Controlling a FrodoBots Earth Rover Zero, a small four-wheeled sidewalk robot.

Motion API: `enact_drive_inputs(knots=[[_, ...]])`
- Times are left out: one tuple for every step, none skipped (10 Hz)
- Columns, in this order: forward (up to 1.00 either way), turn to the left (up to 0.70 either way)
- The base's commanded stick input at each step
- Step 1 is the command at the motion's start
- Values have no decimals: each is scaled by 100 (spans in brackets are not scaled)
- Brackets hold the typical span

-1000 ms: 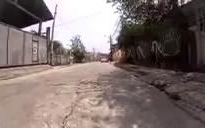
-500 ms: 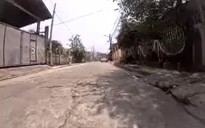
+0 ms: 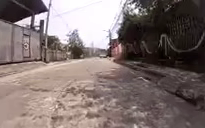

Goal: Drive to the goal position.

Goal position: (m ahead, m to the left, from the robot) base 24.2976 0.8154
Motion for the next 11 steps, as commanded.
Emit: enact_drive_inputs(knots=[[70,0],[70,0],[70,0],[70,0],[70,0],[70,0],[70,0],[70,0],[70,0],[70,0],[70,0]])
